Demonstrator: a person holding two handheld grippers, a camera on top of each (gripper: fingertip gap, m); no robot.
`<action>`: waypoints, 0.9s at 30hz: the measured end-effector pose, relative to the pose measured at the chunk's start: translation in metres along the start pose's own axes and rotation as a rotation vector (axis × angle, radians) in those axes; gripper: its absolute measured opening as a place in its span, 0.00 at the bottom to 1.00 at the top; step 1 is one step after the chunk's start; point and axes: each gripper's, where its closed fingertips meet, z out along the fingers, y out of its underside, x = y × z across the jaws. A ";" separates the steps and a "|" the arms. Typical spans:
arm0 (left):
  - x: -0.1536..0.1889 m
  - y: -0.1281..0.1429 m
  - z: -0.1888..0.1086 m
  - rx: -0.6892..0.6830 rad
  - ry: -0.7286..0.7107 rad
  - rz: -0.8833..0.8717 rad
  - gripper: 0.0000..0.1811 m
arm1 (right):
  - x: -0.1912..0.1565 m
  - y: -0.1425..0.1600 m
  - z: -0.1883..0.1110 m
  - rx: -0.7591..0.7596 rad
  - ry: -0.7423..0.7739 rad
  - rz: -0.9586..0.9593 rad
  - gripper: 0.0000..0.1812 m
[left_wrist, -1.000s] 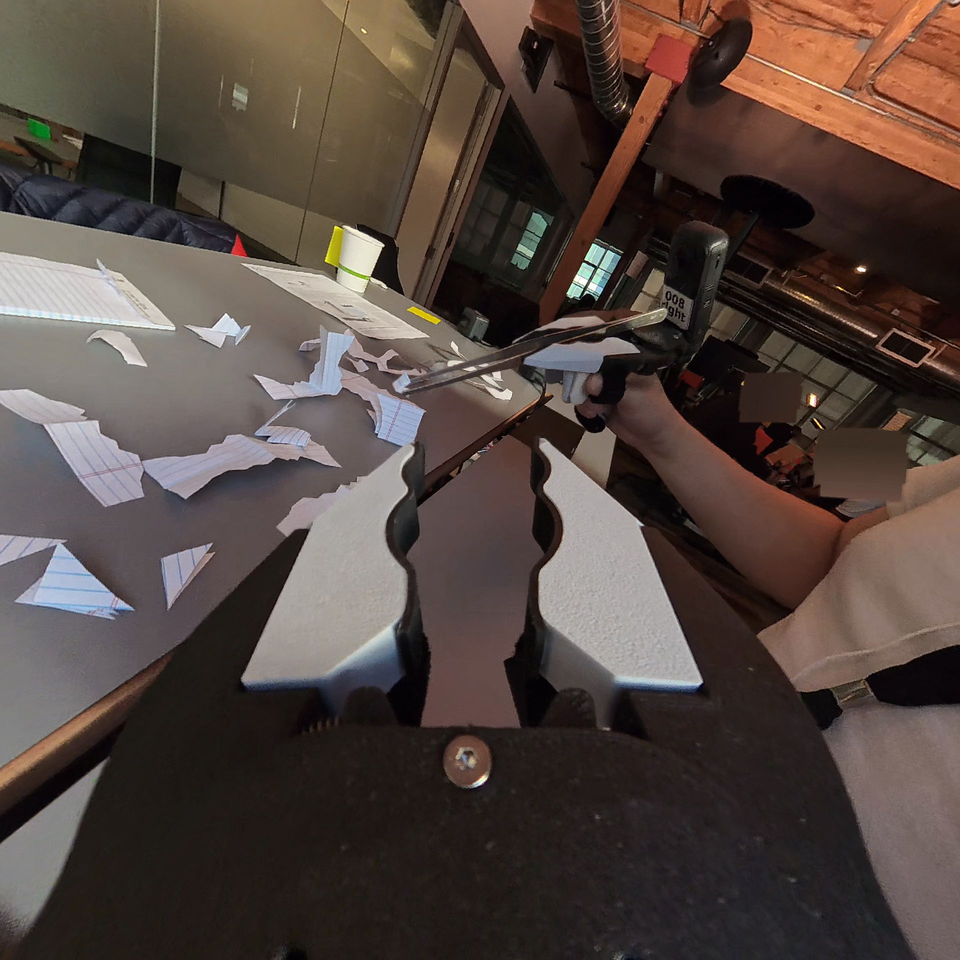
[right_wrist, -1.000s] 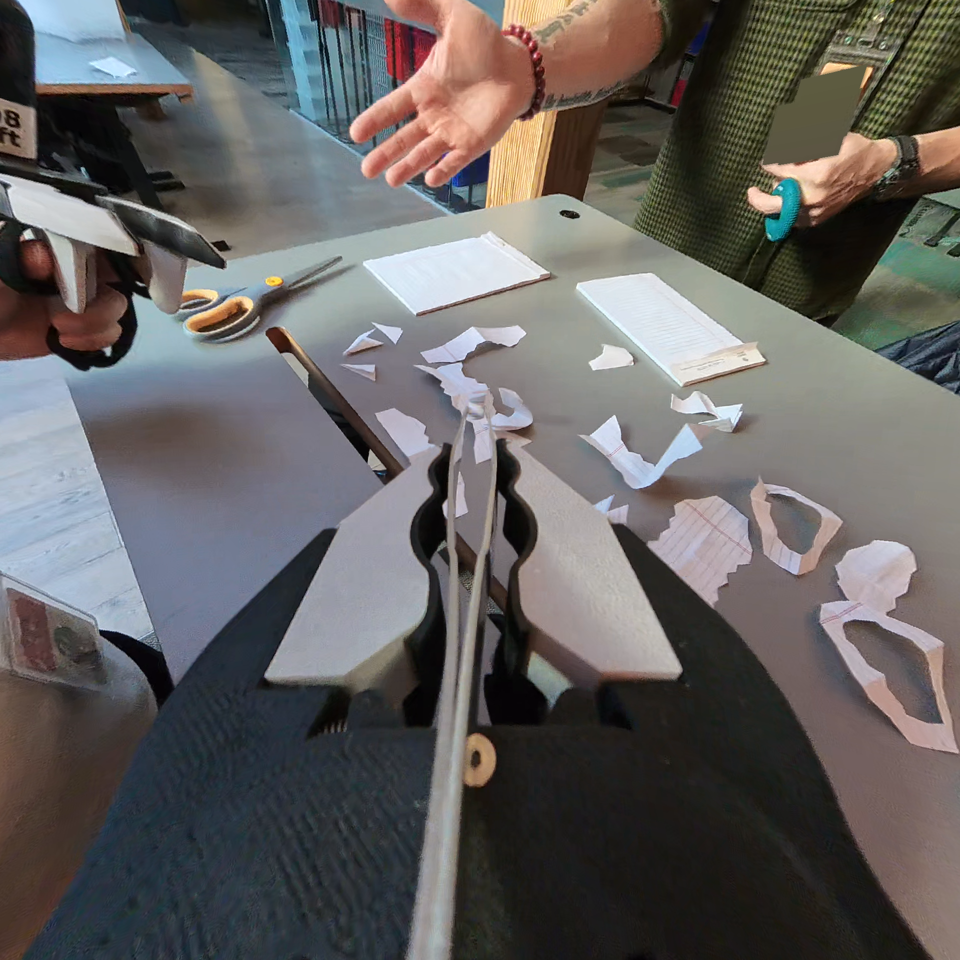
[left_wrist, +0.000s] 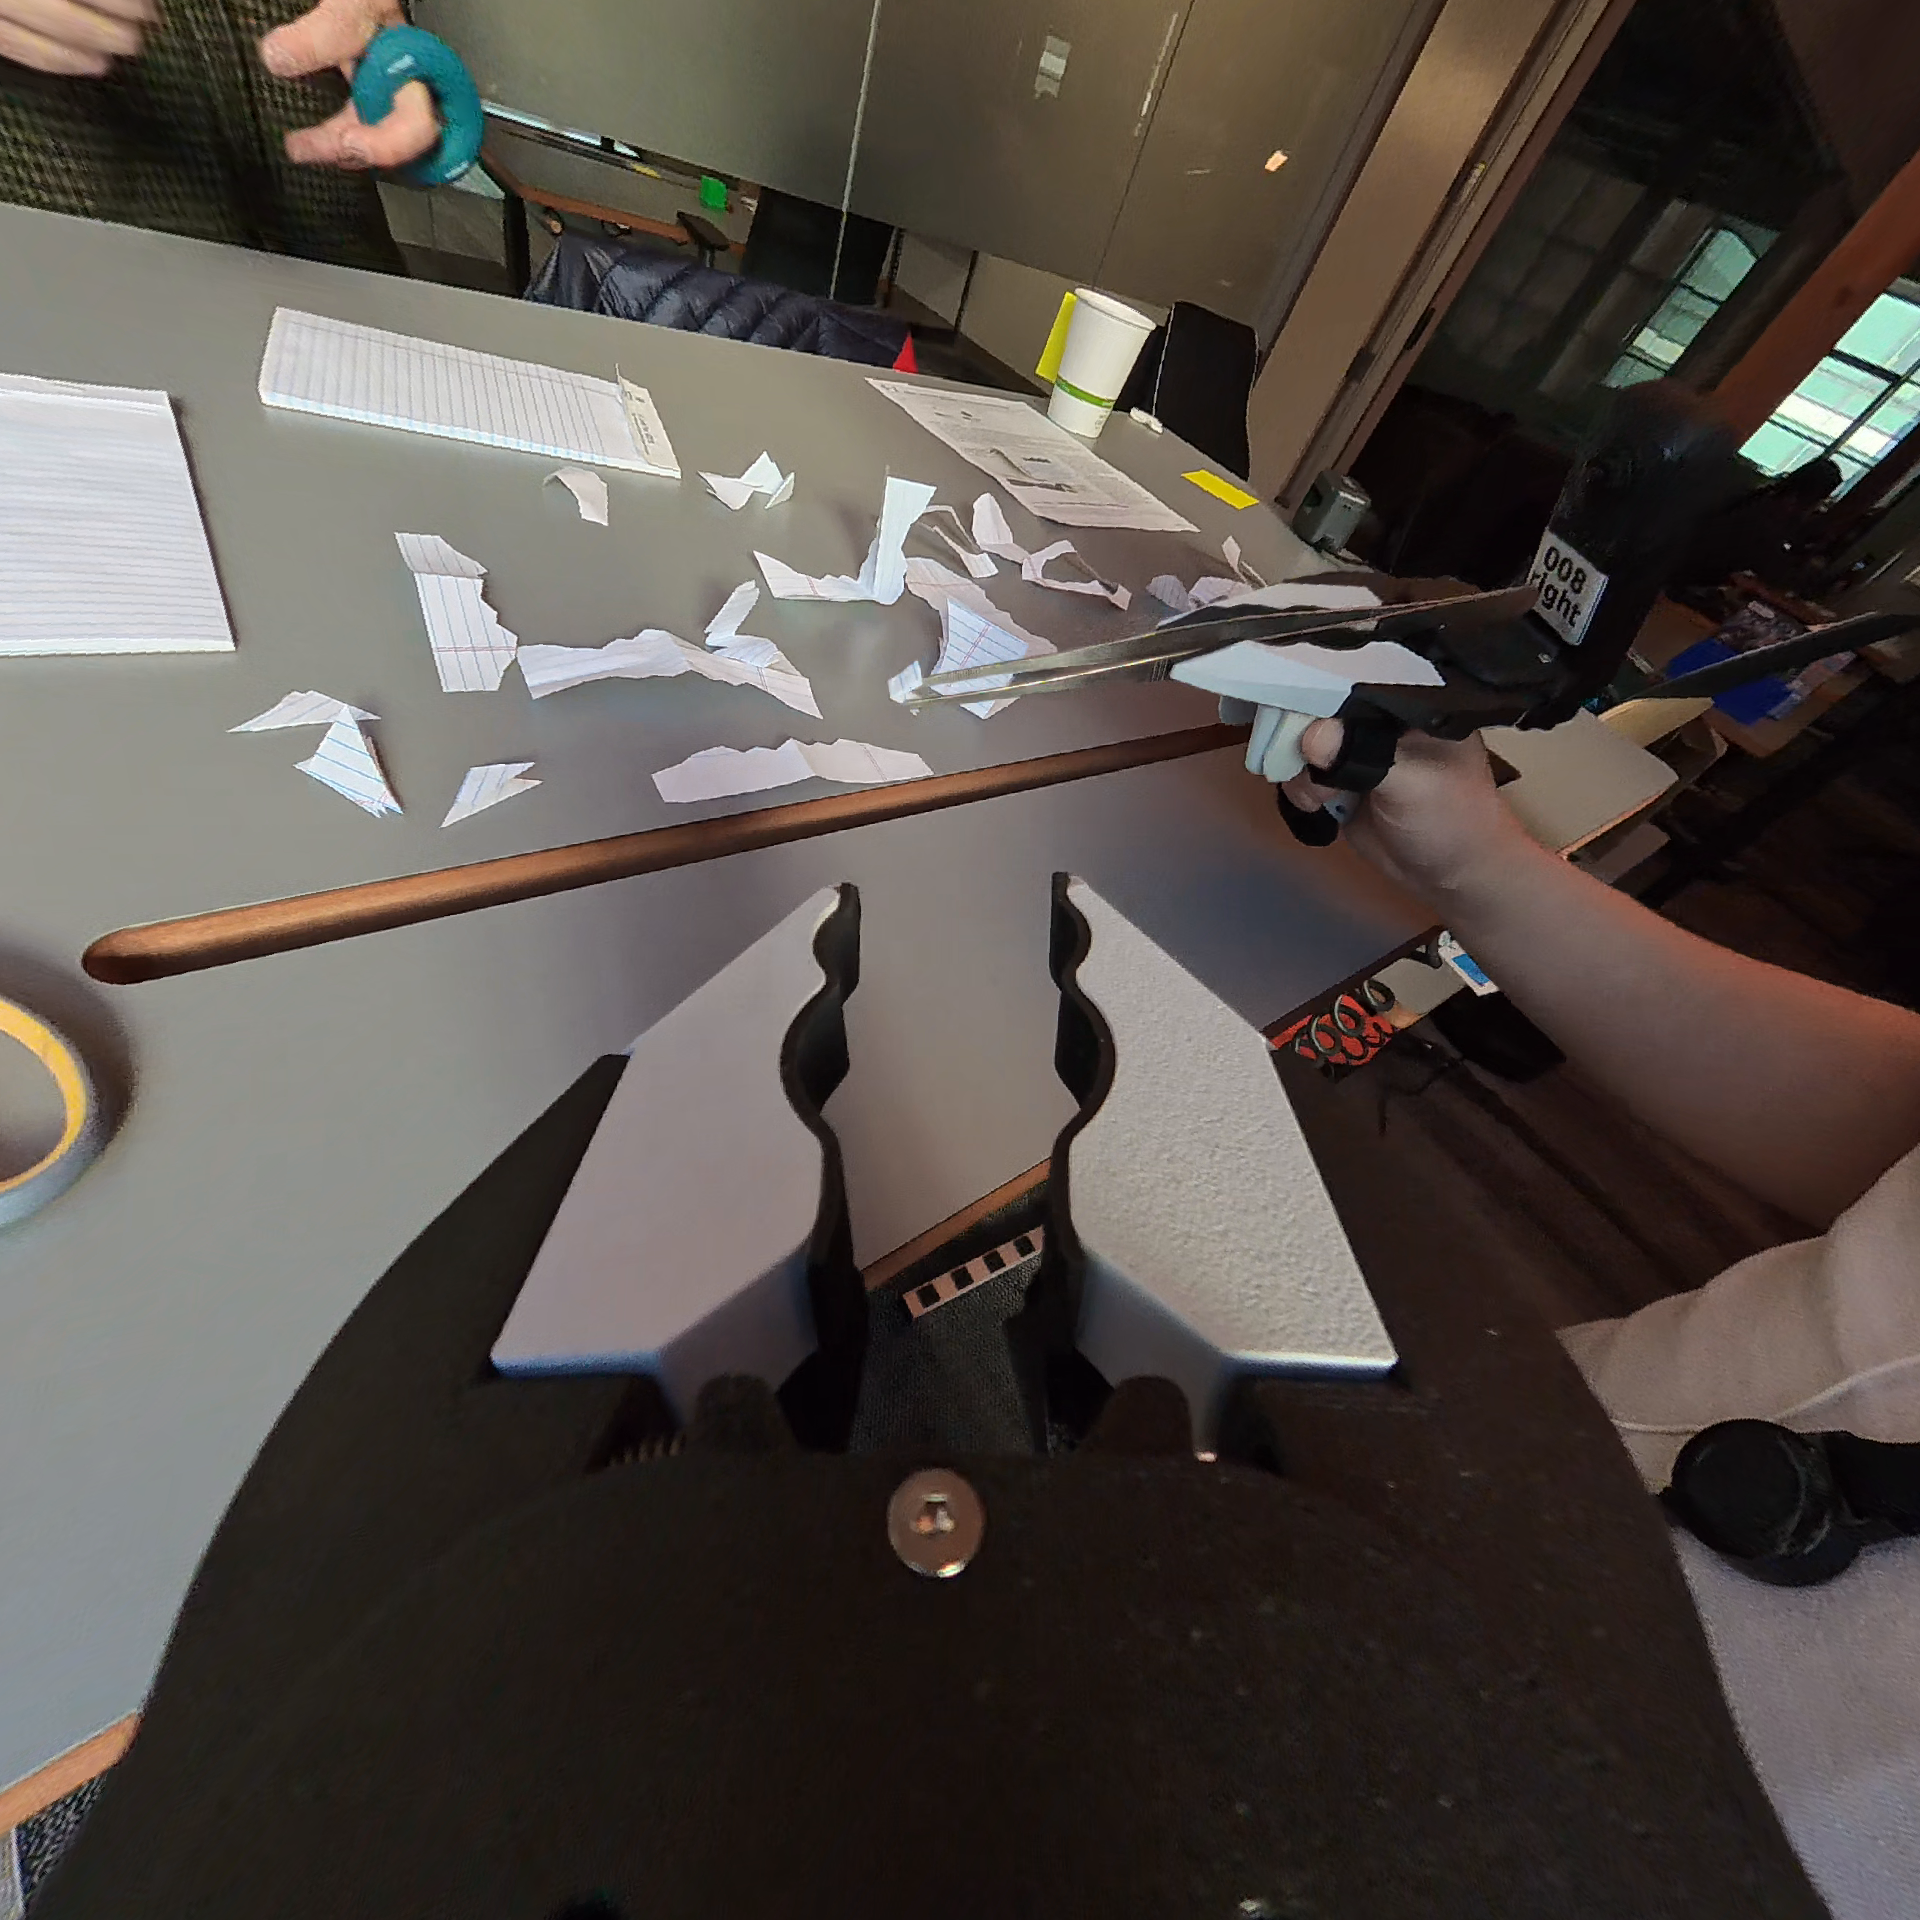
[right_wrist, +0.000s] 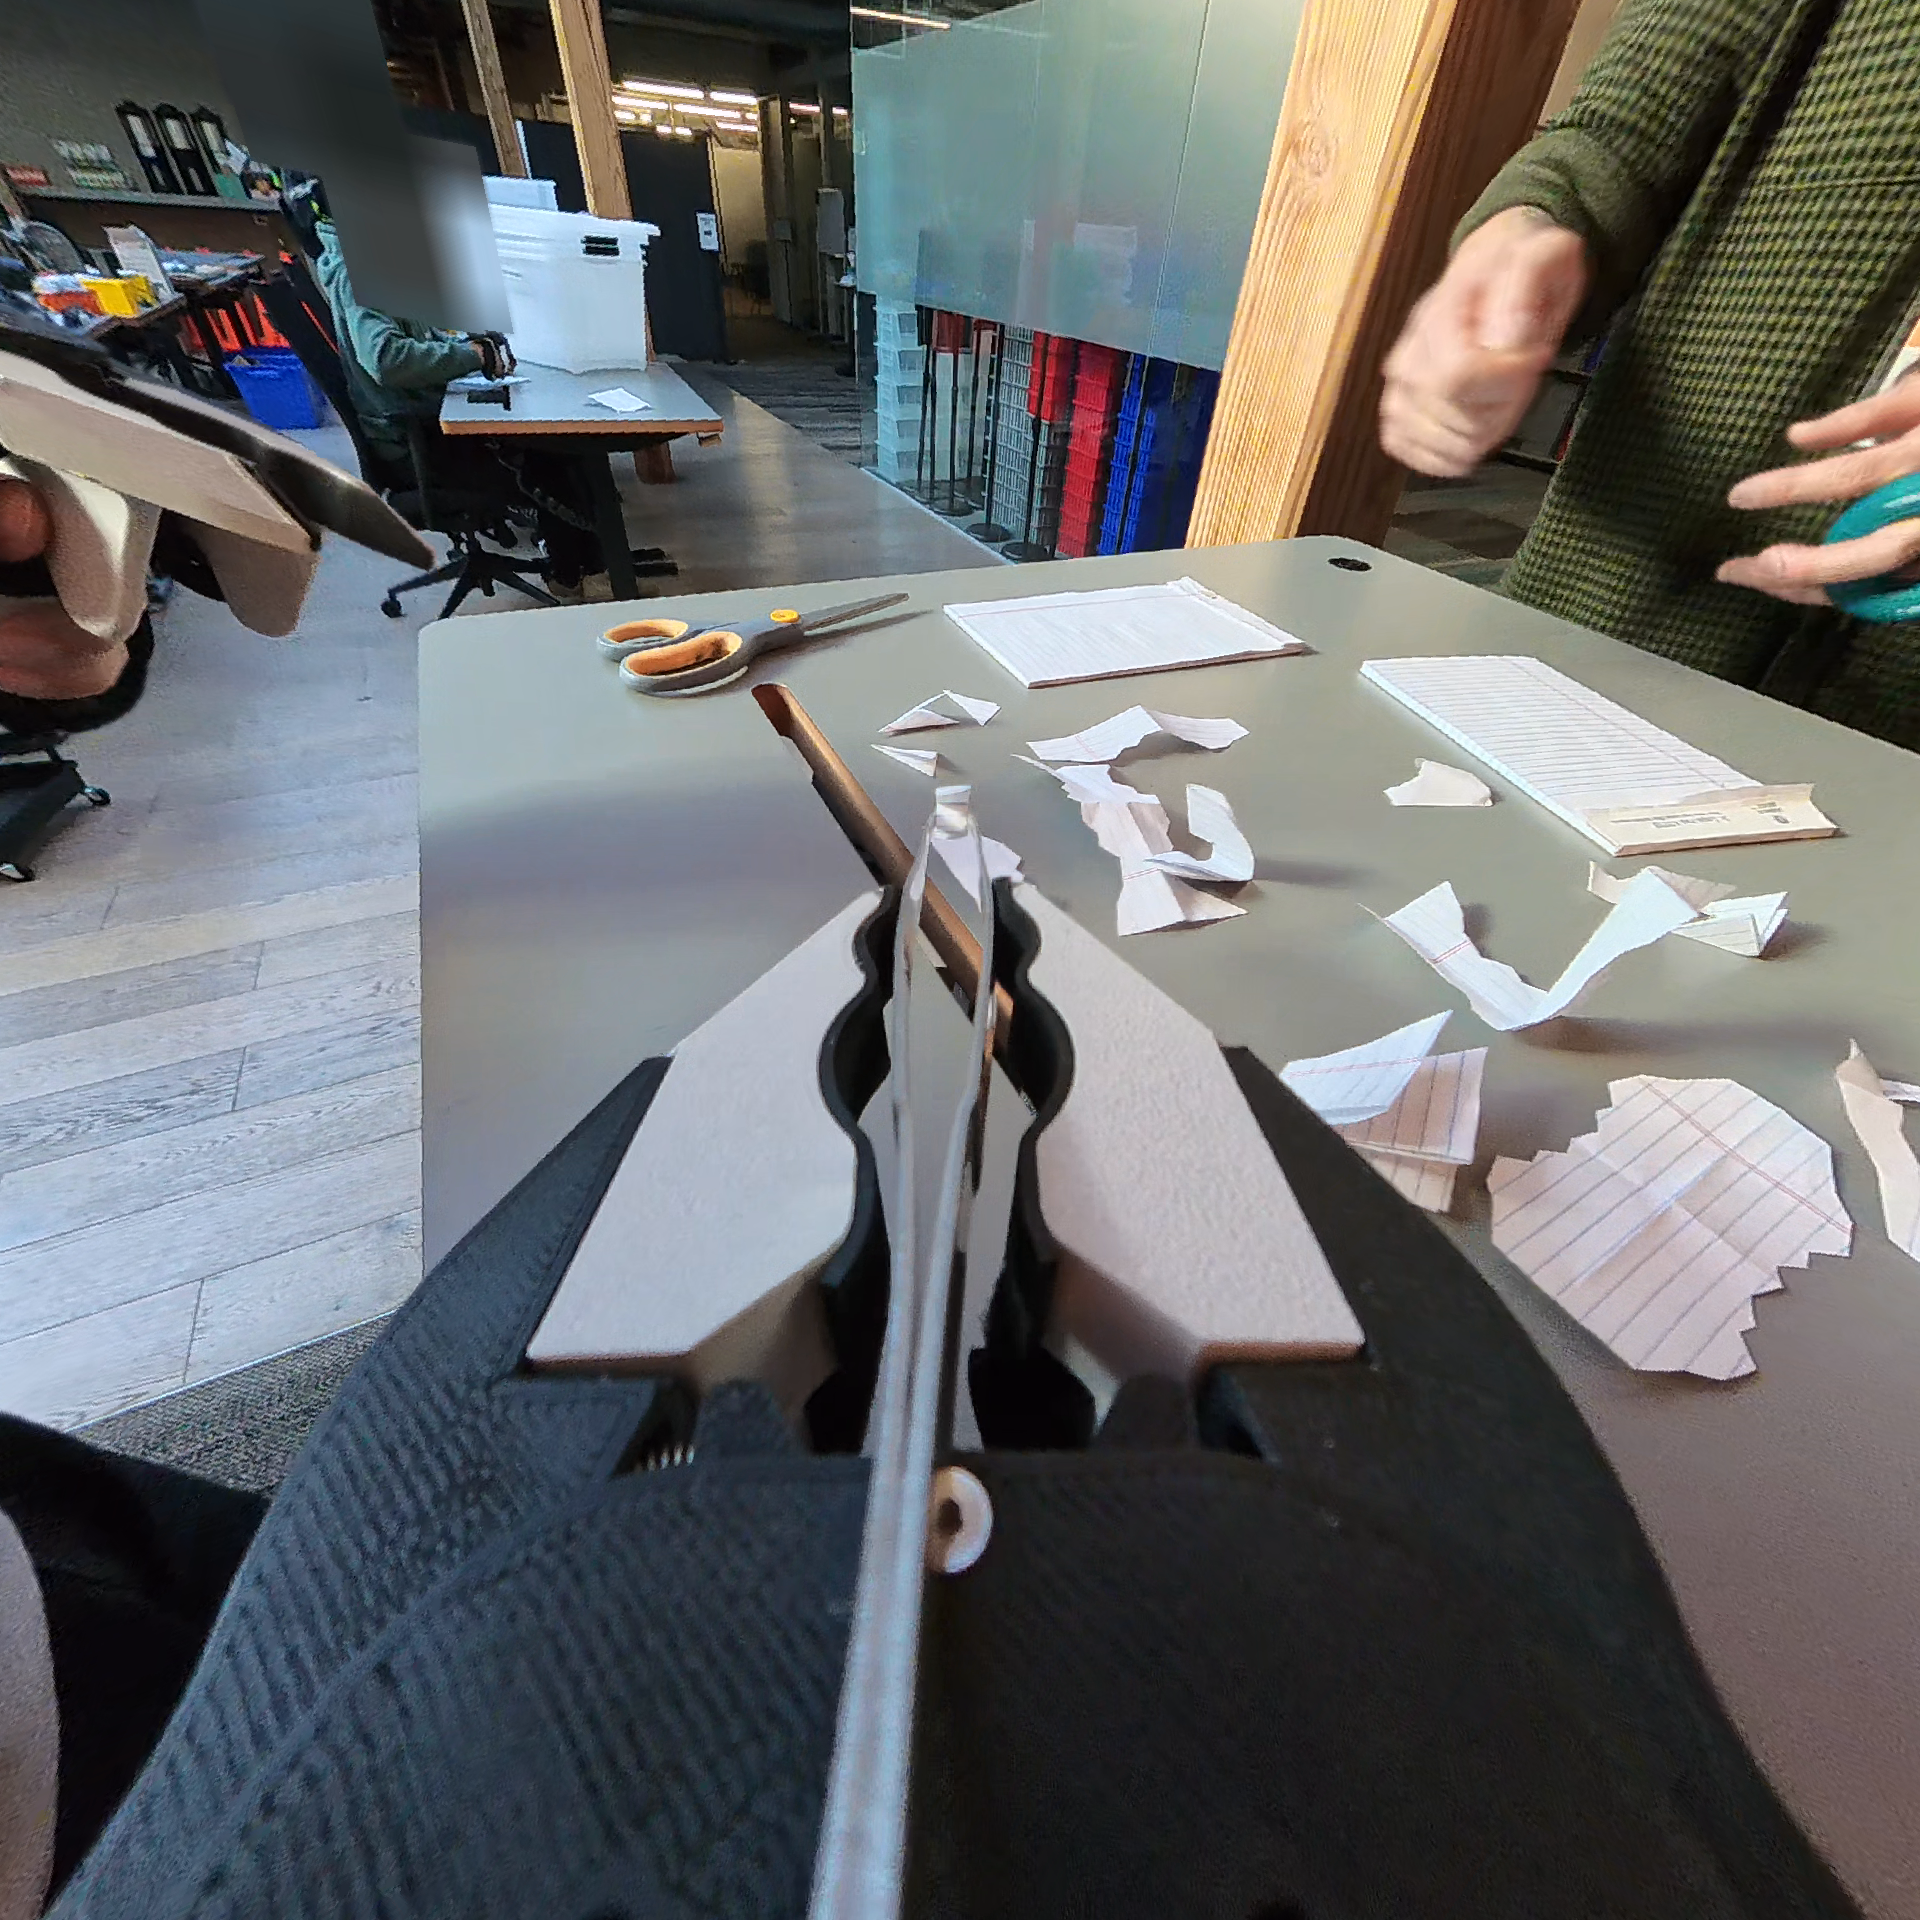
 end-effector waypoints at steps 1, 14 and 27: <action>-0.001 -0.001 -0.002 0.002 0.002 -0.005 0.19 | -0.001 0.001 0.002 -0.004 0.004 0.002 0.09; -0.046 0.001 -0.042 -0.025 0.093 0.009 0.19 | 0.029 -0.005 0.074 -0.135 0.222 -0.036 0.09; -0.100 -0.018 -0.071 -0.006 0.190 0.077 0.19 | 0.072 -0.038 0.169 -0.167 0.296 0.053 0.08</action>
